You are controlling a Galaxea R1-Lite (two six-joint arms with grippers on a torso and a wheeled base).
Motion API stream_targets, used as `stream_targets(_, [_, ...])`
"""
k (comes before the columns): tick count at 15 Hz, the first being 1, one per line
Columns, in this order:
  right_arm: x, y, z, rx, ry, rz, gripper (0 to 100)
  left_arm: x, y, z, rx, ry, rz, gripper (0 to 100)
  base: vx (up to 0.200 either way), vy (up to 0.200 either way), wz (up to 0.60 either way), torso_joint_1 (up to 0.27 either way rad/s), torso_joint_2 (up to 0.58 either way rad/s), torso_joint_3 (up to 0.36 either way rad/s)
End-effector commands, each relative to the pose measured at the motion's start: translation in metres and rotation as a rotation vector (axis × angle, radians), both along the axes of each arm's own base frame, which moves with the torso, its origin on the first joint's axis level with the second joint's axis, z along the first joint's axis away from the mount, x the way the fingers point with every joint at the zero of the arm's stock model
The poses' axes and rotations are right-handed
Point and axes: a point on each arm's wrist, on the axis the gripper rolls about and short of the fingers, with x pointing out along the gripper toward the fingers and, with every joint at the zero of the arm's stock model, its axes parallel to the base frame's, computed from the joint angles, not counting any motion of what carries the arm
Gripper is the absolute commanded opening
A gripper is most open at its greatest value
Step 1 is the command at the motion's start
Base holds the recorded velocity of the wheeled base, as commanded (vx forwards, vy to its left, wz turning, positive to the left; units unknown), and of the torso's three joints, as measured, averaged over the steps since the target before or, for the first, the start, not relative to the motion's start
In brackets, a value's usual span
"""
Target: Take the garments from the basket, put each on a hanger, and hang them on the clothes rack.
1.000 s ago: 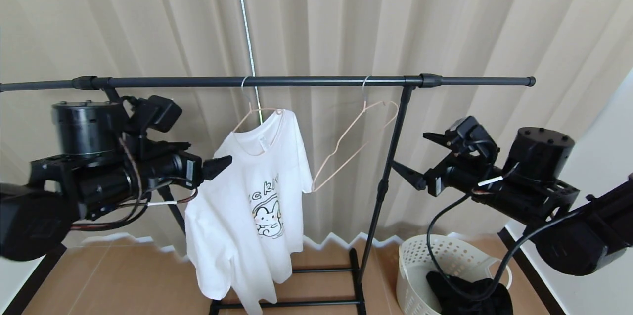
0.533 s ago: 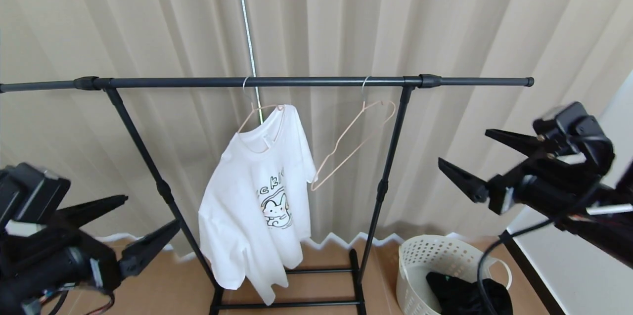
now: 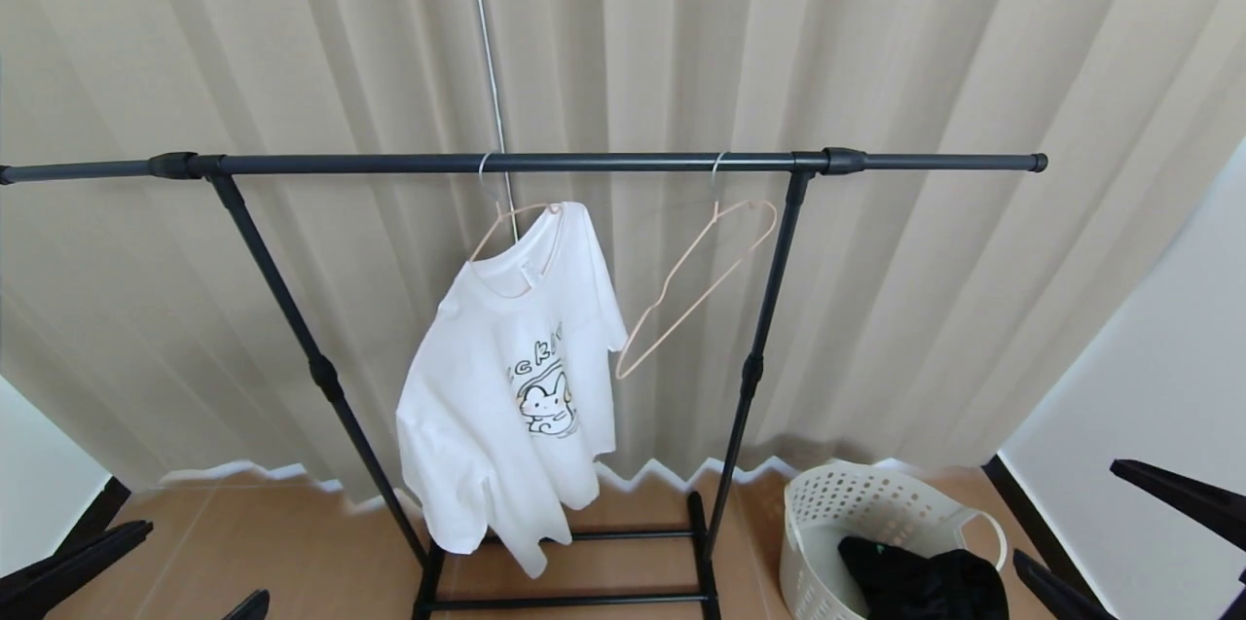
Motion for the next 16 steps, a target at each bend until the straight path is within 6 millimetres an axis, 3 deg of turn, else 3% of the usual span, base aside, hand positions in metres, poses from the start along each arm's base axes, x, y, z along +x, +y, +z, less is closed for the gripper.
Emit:
stream_targets(1, [-0.035, -0.016, -0.009, 0.01, -0.031, 0.004, 100, -0.025, 0.005, -0.008, -0.005, -0.051, 0.026, 100, 0.0, 0.0, 0.0, 0.0, 0.0, 0.0])
stream_targets(5, [-0.066, -0.03, -0.036, -0.019, 0.047, 0.024, 100, -0.042, 0.007, -0.021, 0.0, -0.023, 0.059, 100, 0.0, 0.0, 0.0, 0.0, 0.0, 0.0])
stream_targets(9, [-0.074, -0.035, -0.038, 0.037, 0.0, -0.004, 100, -0.057, 0.008, -0.037, 0.002, 0.007, 0.083, 100, 0.0, 0.0, 0.0, 0.0, 0.0, 0.0])
stream_targets(16, [-0.087, -0.039, -0.04, 0.067, -0.151, -0.38, 100, -0.071, 0.008, -0.042, -0.04, -0.13, 0.232, 100, 0.0, 0.0, 0.0, 0.0, 0.0, 0.0])
